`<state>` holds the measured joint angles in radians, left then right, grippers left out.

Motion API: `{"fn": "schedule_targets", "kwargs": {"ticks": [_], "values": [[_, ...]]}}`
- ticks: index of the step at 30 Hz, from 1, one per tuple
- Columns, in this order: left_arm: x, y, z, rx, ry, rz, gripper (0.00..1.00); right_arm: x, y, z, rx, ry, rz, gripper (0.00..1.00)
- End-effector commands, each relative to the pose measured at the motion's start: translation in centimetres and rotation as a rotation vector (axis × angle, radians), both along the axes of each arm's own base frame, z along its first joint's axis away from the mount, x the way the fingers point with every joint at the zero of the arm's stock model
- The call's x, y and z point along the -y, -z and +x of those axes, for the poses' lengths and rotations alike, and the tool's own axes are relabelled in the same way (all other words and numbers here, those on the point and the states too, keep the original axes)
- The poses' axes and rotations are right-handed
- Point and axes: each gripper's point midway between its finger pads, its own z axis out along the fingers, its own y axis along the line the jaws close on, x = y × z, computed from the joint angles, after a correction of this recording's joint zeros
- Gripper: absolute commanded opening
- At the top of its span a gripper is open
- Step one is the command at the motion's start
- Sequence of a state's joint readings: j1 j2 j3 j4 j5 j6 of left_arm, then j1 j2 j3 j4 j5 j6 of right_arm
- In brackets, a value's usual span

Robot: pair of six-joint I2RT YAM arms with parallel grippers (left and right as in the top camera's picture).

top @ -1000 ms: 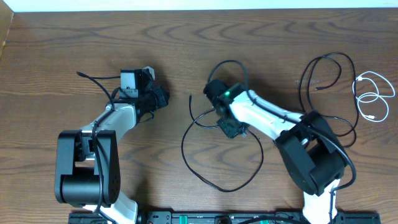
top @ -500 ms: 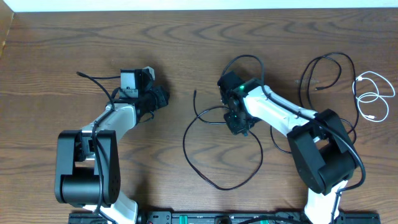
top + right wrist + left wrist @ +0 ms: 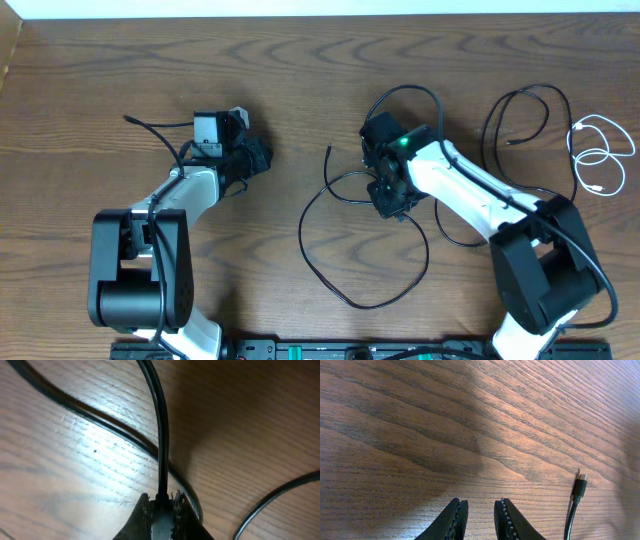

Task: Untangle cables

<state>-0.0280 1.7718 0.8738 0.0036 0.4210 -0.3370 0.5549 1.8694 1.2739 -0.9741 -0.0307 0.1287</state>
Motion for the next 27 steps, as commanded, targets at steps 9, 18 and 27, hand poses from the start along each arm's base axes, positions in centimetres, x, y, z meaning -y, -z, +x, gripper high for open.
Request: {"fn": "schedule_targets", "kwargs": {"ticks": [9,18,27], "values": [[0.1,-0.1,-0.2,0.000,0.005,-0.010,0.25,3.5,-0.7,-2.5,-0.086,0.001,-0.152,0.22],[0.1,-0.1,-0.2,0.000,0.005,-0.010,0.25,1.9,-0.5,-0.5,-0.003,-0.036,-0.089,0.64],[0.1,-0.1,-0.2,0.000,0.005,-0.010,0.25,1.3,-0.6,-2.9,-0.105,-0.048,-0.061,0.73]]}}
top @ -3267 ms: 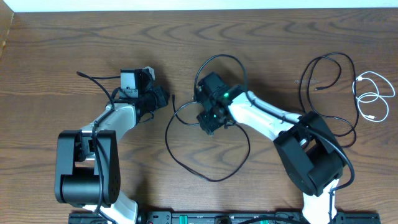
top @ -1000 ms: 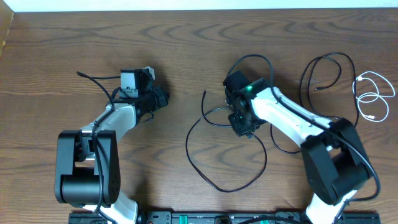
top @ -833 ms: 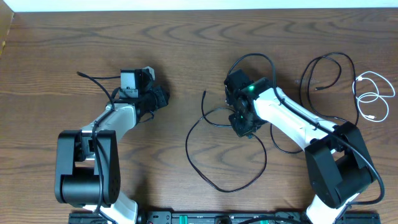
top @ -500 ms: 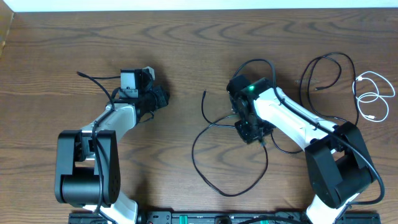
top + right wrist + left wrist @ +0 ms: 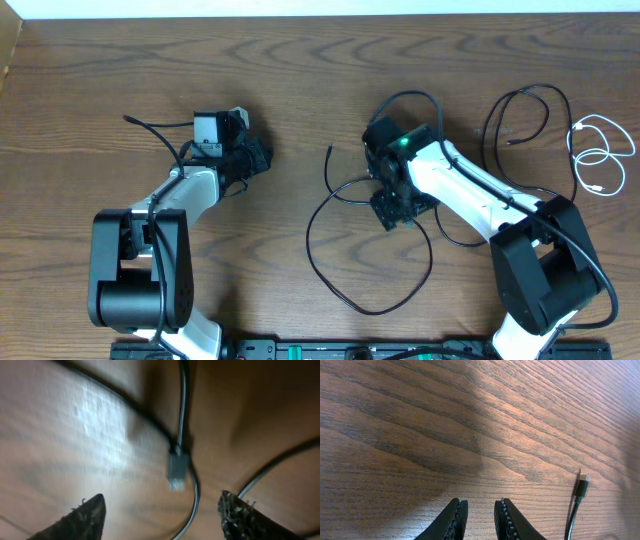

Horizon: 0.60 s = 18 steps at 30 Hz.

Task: Untangle cables

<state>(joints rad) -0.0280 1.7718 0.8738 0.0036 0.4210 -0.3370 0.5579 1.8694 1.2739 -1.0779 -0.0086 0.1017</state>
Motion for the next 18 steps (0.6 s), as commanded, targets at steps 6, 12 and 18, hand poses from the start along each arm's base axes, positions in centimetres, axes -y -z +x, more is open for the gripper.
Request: {"fn": "schedule_targets", "kwargs": {"ticks": [6,12,18], "values": [[0.1,-0.1,-0.2,0.000,0.005,-0.010,0.25,0.0,-0.5,-0.9,-0.024,-0.024,-0.007,0.85],[0.1,-0.1,-0.2,-0.001,0.005,-0.010,0.25,-5.2,-0.6,2.9,0.131,-0.089,0.218,0.84],[0.1,-0.1,-0.2,-0.001,0.005,-0.010,0.25,-8.3,-1.1,4.3,0.235,-0.238,0.295,0.88]]}}
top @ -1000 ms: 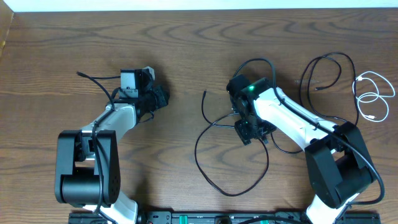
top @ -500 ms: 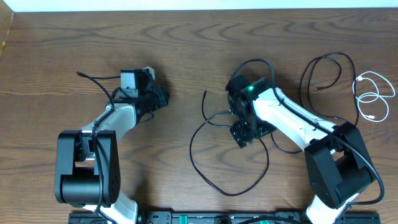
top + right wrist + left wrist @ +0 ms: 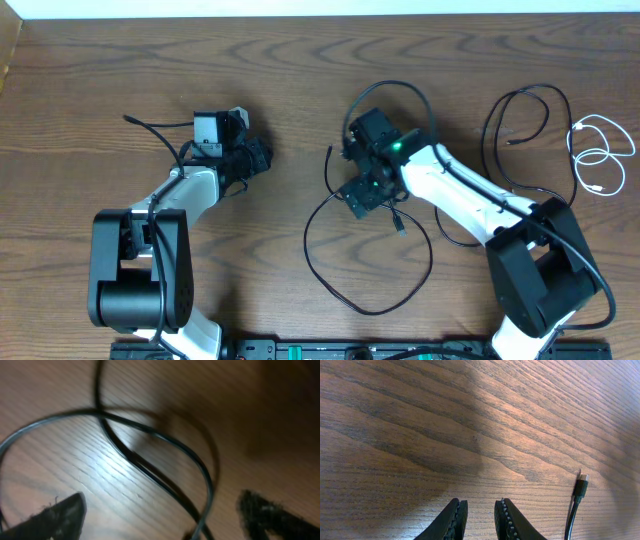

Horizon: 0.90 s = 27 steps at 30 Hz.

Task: Untangle cables

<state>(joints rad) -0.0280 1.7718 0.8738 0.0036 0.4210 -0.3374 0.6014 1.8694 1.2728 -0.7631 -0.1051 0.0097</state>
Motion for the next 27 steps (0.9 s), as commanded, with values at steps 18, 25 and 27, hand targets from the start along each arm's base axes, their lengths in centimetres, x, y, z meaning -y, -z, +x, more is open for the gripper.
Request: {"fn": "schedule_targets", "kwargs": {"ticks": [18,25,27], "values": [[0.1,-0.1,-0.2,-0.001,0.006,-0.010,0.25,-5.9,1.8,0.2,0.213,-0.312,-0.028,0.77],[0.1,-0.1,-0.2,-0.001,0.006,-0.010,0.25,-5.7,5.0,-0.1,0.178,-0.388,-0.073,0.62],[0.1,-0.1,-0.2,-0.001,0.006,-0.010,0.25,-5.6,5.8,-0.2,0.164,-0.389,-0.082,0.60]]}}
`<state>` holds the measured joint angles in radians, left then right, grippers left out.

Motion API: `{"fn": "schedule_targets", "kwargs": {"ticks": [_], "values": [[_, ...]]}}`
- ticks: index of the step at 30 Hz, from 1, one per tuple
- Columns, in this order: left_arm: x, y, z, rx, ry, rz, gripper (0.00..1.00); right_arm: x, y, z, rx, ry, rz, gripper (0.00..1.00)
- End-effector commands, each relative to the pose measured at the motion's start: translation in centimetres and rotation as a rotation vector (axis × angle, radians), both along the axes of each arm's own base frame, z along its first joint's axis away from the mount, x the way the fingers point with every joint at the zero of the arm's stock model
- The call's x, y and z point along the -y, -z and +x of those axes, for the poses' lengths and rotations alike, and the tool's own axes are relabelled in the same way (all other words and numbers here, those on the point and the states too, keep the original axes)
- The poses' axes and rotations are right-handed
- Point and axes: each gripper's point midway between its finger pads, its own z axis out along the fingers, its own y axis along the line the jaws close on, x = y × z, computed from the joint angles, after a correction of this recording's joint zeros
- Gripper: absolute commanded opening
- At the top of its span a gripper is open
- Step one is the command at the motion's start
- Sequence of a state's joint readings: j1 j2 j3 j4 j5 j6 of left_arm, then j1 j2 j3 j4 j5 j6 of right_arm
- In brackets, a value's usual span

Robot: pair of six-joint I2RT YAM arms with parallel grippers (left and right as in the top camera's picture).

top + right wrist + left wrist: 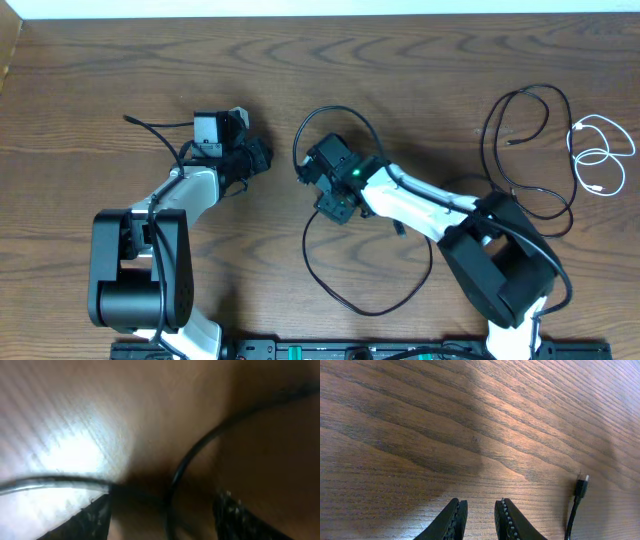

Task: Untangle cables

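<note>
A long black cable (372, 310) lies mid-table: a small loop (338, 108) at the top, a big loop below. My right gripper (322, 180) stands over where the loops meet. In the right wrist view it (162, 505) is open wide, and a blurred black strand (175, 480) runs between its fingers. My left gripper (258, 157) sits to the left of the cable. Its fingers (457, 517) are slightly apart over bare wood, holding nothing. One black plug (581, 485) lies to their right.
A second black cable (520, 130) is coiled at the right, under the right arm's reach. A white cable (600, 155) lies in loops at the far right edge. The wooden table (100, 60) runs on to the back and left.
My right gripper has moved left, still open. The black cable's upper loop now lies further left, nearer the left gripper. The left arm has not moved.
My right gripper was shut on a black plug at mid-table. Then it stood open with the plug lying loose below it. It then hung open over crossing strands further up and left, and now it is further left still. The left gripper stayed put.
</note>
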<state>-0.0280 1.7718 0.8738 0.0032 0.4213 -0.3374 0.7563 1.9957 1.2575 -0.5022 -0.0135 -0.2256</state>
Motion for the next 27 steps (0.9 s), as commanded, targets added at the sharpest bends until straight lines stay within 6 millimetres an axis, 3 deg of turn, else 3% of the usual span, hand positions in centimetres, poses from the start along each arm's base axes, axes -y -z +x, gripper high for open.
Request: {"fn": "schedule_targets", "kwargs": {"ticks": [1,7,15,21,27], "values": [[0.1,-0.1,-0.2,0.000,0.006,-0.010,0.25,0.9,2.4,-0.7,-0.032,-0.027,-0.061,0.58],[0.1,-0.1,-0.2,0.000,0.005,-0.009,0.25,1.4,3.1,-1.3,-0.060,-0.028,-0.088,0.27],[0.1,-0.1,-0.2,0.000,0.005,-0.009,0.25,3.4,3.4,-1.4,-0.065,-0.006,-0.172,0.02],[0.1,-0.1,-0.2,0.000,0.005,-0.009,0.25,5.1,3.1,0.2,-0.003,0.228,-0.209,0.01],[0.1,-0.1,-0.2,0.000,0.006,-0.010,0.25,6.4,3.1,0.9,-0.003,0.328,-0.215,0.01]]}}
